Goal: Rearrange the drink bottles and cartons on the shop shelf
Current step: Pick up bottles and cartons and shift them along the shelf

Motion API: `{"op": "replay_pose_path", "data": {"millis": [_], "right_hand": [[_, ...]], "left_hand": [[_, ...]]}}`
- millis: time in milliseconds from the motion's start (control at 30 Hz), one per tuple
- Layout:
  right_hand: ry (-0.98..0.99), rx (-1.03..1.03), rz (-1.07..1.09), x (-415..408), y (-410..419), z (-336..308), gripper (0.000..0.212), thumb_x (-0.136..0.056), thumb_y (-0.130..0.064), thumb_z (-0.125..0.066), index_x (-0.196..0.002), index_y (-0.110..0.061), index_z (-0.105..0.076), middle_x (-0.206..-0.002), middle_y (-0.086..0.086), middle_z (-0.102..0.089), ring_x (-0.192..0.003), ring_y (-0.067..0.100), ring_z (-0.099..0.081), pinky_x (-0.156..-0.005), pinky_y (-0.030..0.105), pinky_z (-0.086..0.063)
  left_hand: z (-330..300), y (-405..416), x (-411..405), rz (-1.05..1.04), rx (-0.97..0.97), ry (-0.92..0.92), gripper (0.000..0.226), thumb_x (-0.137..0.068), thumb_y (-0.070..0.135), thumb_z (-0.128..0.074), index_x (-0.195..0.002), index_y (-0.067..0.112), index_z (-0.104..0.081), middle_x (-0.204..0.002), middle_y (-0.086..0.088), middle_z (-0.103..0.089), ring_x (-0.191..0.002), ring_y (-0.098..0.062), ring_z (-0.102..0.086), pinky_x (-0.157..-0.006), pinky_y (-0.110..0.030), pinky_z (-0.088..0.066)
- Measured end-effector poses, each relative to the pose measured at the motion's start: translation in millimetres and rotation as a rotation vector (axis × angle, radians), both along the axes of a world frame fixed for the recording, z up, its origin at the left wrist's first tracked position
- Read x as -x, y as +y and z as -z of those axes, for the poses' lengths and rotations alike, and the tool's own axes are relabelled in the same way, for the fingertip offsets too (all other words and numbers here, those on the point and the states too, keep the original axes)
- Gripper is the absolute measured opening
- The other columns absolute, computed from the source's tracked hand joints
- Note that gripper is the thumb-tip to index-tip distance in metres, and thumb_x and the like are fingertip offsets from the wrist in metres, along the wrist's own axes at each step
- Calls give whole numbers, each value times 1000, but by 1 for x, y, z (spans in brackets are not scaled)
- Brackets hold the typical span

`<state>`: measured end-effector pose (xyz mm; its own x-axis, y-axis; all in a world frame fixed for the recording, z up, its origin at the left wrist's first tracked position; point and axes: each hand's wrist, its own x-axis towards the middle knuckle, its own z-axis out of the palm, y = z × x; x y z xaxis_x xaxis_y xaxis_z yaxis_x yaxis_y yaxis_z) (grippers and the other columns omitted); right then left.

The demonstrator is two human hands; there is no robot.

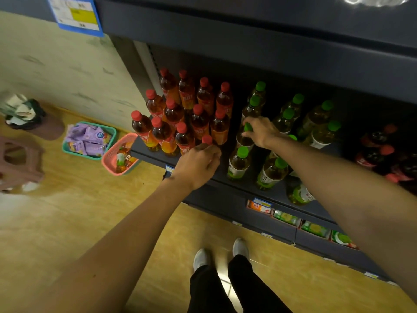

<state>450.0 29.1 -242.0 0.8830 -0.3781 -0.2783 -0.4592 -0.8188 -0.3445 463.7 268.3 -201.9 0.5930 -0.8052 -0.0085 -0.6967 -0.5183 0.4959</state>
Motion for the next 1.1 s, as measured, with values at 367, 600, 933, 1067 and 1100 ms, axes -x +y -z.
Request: {"op": "replay_pose_path", "data": {"millis": [367,600,933,1067,1100], "right_hand": [[-430,55,170,62,0,-47,31,-96,-32,-50,-120,-13,-55,-103,12,-64,-90,26,-64,-77,41,-55],[-632,177,382,171,6,-77,24,-93,-26,-56,-105,-6,-63,-96,14,-67,-88,27,-64,-77,41,-52],[-530,292,553,270,7,-90,20,-91,-24,-60,-101,-7,-63,-94,16,-67,-88,32,-63,-74,35,-47],[-490,247,602,293,-10,-84,22,-91,-28,-60,-104,-11,-62,-93,13,-67,-87,31,-63,-75,35,-48],[-493,237,600,297,-15,-82,22,-91,-28,-60,-104,-11,-62,-92,13,-67,-87,31,-63,-76,36,-50]], "left_hand": [[-13,9,-3,100,-32,-33,25,-94,29,-41,-104,17,-60,-98,-4,-61,-86,-26,-59,-72,-42,-51],[-31,6,7,251,-10,-42,18,-98,25,-44,-102,16,-59,-96,-6,-61,-83,-27,-60,-71,-42,-51],[-28,-35,61,442,-2,-49,23,-98,28,-43,-108,16,-60,-105,-6,-61,-92,-26,-60,-75,-41,-51],[-22,-53,82,451,18,-60,22,-98,29,-44,-107,17,-60,-102,-5,-61,-90,-23,-60,-72,-37,-49],[-20,-56,88,451,14,-55,22,-98,28,-44,-107,17,-60,-103,-4,-60,-90,-22,-59,-71,-35,-48]]}}
